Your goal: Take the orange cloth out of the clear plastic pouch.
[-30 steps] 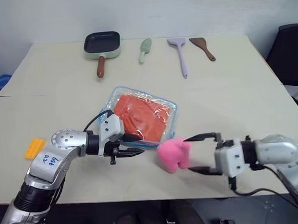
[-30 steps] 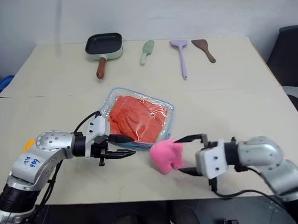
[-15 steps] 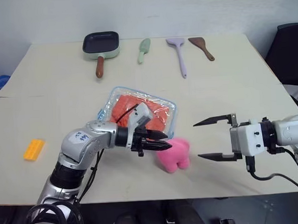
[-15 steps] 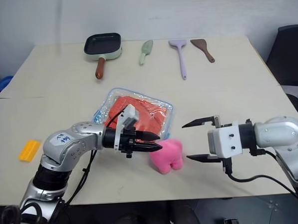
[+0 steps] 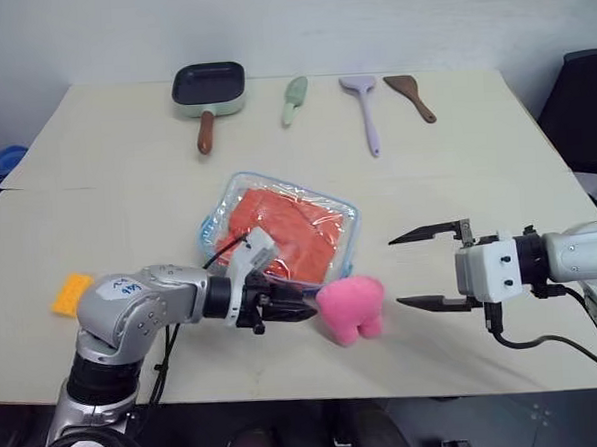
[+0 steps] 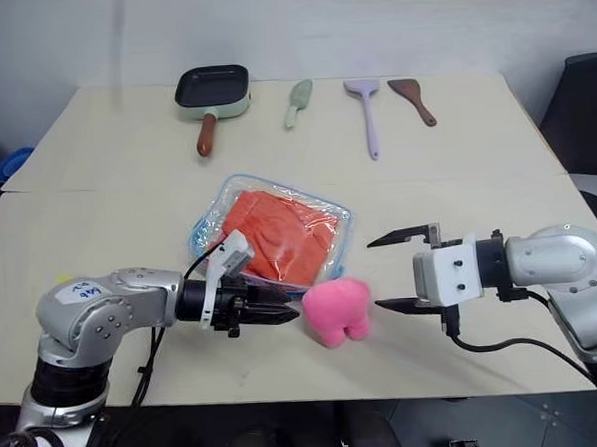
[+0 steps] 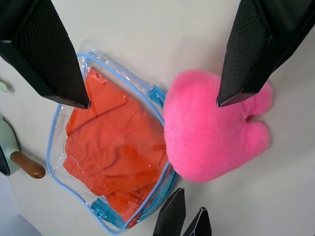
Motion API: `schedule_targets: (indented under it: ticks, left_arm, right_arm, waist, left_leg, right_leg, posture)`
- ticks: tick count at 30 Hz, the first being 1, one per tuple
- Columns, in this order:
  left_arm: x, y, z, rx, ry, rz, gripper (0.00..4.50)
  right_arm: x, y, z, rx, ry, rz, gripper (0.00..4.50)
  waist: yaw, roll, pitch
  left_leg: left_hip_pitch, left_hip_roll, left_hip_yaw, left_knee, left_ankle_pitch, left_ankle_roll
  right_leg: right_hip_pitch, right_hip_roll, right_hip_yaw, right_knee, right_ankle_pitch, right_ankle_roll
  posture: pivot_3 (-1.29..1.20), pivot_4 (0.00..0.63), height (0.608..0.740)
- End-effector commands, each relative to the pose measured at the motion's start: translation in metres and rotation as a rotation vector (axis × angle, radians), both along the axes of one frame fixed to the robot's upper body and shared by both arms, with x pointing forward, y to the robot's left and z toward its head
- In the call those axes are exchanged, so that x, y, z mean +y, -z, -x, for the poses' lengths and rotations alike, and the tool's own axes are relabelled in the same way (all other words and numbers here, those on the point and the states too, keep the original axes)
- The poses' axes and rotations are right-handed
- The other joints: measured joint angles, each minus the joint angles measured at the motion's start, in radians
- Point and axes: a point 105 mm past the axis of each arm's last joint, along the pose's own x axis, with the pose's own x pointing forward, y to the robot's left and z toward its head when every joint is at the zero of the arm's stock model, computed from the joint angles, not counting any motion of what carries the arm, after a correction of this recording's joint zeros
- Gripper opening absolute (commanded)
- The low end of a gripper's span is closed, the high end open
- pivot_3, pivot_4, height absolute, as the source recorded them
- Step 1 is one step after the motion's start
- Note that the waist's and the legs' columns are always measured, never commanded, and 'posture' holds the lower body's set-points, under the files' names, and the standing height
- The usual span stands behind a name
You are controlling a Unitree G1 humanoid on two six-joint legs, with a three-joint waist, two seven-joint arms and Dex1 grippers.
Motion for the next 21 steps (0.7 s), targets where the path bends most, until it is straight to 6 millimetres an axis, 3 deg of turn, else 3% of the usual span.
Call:
schedule_targets:
  ticks: [1, 8, 11, 21]
  left_arm:
    - [-0.003, 0.005, -0.001, 0.005, -0.038, -0.002, 2.16]
    - [-0.004, 0.028, -0.009, 0.03, -0.133, -0.037, 2.16]
    - [-0.003, 0.026, -0.011, 0.043, -0.165, -0.005, 2.16]
    - [-0.027, 0.022, -0.007, 0.059, -0.073, 0.093, 2.16]
  right_arm:
    - [0.001, -0.006, -0.003, -0.05, -0.019, 0.012, 4.26]
    - [0.003, -0.007, -0.01, -0.067, -0.022, 0.015, 4.26]
    - [0.003, -0.007, -0.011, -0.066, -0.021, 0.01, 4.26]
    - [0.003, -0.007, -0.017, -0.078, -0.021, 0.018, 4.26]
  waist:
    - [0.0, 0.0, 0.0]
    - [-0.002, 0.0, 0.0]
    - [-0.001, 0.0, 0.0]
    - [-0.002, 0.0, 0.0]
  left_leg:
    - [0.0, 0.0, 0.0, 0.0, 0.0, 0.0]
    - [0.0, 0.0, -0.001, 0.0, 0.0, 0.0]
    - [0.0, 0.0, -0.001, 0.0, 0.0, 0.0]
    - [0.0, 0.0, -0.001, 0.0, 0.0, 0.0]
  right_leg:
    - [0.0, 0.0, 0.0, 0.0, 0.0, 0.0]
    - [0.0, 0.0, 0.0, 0.0, 0.0, 0.0]
    - [0.0, 0.0, 0.0, 0.0, 0.0, 0.0]
    - [0.0, 0.0, 0.0, 0.0, 0.0, 0.0]
  posture:
    - [0.0, 0.15, 0.74]
    - [0.0, 0.15, 0.74]
    - [0.0, 0.15, 0.74]
    - [0.0, 0.15, 0.74]
